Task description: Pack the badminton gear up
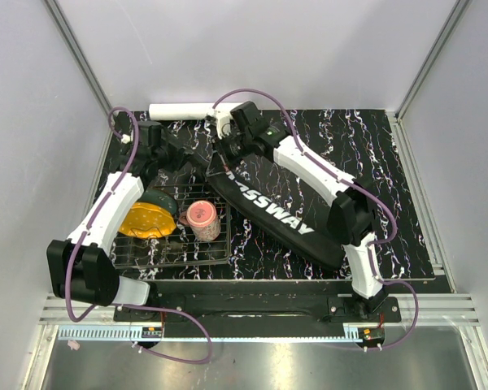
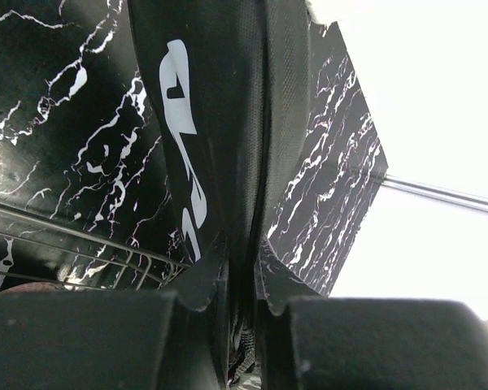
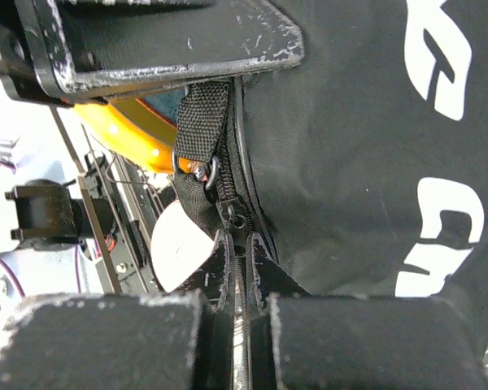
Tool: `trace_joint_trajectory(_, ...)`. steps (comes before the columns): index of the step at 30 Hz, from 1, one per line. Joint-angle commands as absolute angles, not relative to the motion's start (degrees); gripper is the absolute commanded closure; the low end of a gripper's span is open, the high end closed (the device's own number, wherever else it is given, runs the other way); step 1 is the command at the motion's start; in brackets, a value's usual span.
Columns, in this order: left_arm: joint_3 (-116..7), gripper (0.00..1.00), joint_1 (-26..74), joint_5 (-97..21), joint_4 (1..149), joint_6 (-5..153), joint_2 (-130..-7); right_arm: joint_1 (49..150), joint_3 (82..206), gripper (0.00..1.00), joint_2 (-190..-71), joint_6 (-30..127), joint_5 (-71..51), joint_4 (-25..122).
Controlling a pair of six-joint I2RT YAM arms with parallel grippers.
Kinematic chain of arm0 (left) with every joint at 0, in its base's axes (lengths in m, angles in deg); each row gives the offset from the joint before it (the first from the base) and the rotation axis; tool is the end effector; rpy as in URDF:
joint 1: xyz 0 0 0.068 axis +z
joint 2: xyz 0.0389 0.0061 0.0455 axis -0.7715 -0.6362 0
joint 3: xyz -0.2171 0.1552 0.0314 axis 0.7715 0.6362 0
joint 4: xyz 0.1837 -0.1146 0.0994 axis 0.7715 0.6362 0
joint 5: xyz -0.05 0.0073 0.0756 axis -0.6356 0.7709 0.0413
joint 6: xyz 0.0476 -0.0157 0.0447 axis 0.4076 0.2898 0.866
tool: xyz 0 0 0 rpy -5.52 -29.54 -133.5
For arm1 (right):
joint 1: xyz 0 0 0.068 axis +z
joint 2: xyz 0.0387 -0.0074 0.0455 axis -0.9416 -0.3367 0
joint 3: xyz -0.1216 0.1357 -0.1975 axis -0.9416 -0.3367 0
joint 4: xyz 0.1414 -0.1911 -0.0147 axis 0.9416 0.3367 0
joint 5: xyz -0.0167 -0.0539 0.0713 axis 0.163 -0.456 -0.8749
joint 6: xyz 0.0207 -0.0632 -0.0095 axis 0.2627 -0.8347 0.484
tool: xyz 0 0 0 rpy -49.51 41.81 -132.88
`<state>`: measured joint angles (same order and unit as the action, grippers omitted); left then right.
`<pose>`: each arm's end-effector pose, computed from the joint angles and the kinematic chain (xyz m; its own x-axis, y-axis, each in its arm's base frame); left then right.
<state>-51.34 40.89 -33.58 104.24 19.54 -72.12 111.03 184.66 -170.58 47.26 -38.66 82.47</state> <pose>0.2945 -0.0532 0.3113 -0.4447 -0.8462 -0.2935 -0.4554 0.4958 -0.7394 0.3344 0.3301 0.3028 -0.5674 -0.3810 -0.7299 -0.8196 0.3467 0.4562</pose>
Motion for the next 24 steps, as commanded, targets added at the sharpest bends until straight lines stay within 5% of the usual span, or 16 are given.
trace_joint_trajectory(1,-53.58,1.0,41.09,-24.84,102.02,22.6,-67.94,111.55,190.8,1.0,-168.94,53.38,-30.07,92.9)
trace_joint_trajectory(8,-56.3,1.0,40.65,-17.62,100.62,28.75,-67.33,113.04,188.97,1.0,-166.93,55.77,-24.7,103.64)
trace_joint_trajectory(24,-60.78,1.0,42.84,-0.75,101.58,29.81,-68.55,115.59,155.14,1.0,-147.6,51.11,-4.66,99.96)
